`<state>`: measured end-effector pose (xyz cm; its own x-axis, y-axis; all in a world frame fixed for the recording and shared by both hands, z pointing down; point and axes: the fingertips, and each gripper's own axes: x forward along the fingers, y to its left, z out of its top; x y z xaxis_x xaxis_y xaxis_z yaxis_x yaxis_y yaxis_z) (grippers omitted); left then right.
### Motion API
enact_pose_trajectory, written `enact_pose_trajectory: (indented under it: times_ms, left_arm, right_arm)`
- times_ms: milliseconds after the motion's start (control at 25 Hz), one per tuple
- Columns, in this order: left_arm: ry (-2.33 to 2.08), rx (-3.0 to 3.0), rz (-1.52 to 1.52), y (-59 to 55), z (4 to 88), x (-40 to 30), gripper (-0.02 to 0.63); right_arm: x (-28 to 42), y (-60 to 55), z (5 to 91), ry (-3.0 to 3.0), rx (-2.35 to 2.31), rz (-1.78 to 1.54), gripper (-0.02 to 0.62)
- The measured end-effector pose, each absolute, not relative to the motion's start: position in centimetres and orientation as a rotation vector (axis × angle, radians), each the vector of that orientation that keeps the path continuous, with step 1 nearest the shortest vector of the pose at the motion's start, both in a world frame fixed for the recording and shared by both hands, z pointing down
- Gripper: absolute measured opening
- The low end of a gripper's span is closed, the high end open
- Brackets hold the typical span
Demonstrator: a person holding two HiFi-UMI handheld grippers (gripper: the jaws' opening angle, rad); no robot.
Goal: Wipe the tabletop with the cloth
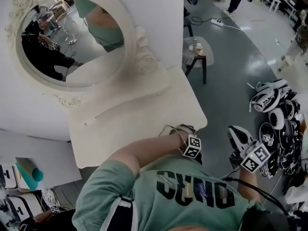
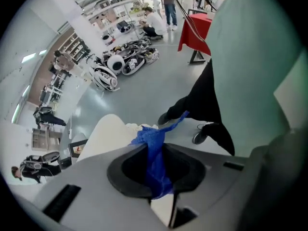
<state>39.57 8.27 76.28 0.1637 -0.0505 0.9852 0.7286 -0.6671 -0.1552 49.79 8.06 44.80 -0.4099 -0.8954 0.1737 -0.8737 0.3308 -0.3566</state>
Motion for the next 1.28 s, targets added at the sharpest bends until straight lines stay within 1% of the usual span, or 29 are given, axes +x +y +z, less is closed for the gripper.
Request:
enact_pose_trajectory:
  times_ms: [120,240,320,440,600,760,1000,1160,1280]
  left_arm:
    - [-0.476,-2.05,-1.573,2.8,73.3,42.9,0.078]
    - [-0.103,-2.226,-1.574,-9.5,69.4,48.0,0.078]
    - [0.117,-2.307,-1.598,-17.7,68.2,50.7,0.078]
    - [0.373,-2.412,-1.656,-27.4,68.7,53.3,0.078]
    - [0.665,-2.47,-1.813,-35.1,71.8,53.4,0.08]
    - [0.762,-2.377,-1.926,-38.5,75.3,53.5,0.08]
    - [0.813,-2.353,-1.961,-39.7,76.5,54.0,0.083]
    - [0.705,-2.307,-1.965,-36.6,76.6,54.5,0.081]
    - [0.484,-2.26,-1.924,-29.8,77.4,55.7,0.081]
  right_arm:
    - [51.9,8.6,44.5,2.49,-1.703,-0.615,0.012]
    - [56.2,8.5,44.8,2.45,-1.731,-0.634,0.012]
    - [60.0,8.2,45.4,2.422,-1.749,-0.651,0.012]
    - [66.2,7.9,46.8,2.385,-1.781,-0.7,0.012]
    - [73.4,7.4,48.8,2.339,-1.807,-0.805,0.012]
    - [77.3,5.8,51.1,2.333,-1.792,-0.874,0.012]
    - [78.9,5.3,53.6,2.324,-1.754,-0.959,0.012]
    - [77.8,4.9,53.6,2.351,-1.715,-0.943,0.012]
    - [75.9,4.4,52.8,2.401,-1.675,-0.901,0.012]
